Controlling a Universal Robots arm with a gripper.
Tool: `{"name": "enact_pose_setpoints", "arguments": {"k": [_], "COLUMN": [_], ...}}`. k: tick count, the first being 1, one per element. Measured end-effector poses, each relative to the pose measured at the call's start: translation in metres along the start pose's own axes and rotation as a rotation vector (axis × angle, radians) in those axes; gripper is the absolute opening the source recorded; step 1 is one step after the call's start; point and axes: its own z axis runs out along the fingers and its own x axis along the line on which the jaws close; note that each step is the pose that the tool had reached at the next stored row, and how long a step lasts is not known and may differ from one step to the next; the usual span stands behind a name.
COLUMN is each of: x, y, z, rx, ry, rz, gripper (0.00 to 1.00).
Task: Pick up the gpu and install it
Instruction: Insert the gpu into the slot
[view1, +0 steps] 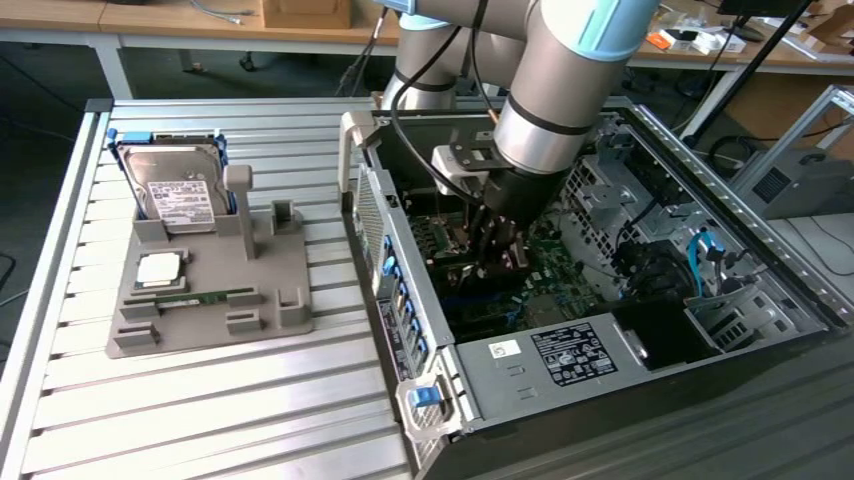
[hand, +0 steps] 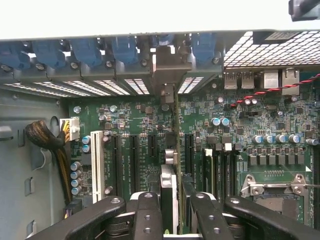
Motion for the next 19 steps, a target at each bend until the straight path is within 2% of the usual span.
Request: {"name": "enact_pose_setpoints", "arguments": {"k": [8,19], "x": [0.0005,0.0009], "y": [0.0002,0.0017], "z": [0.0001,0.0001], "rx": [-0.0001,-0.0003], "ry": [-0.0064,-0.0076], "rz": [0.0,0.003], "gripper": [0.27,0.27]}}
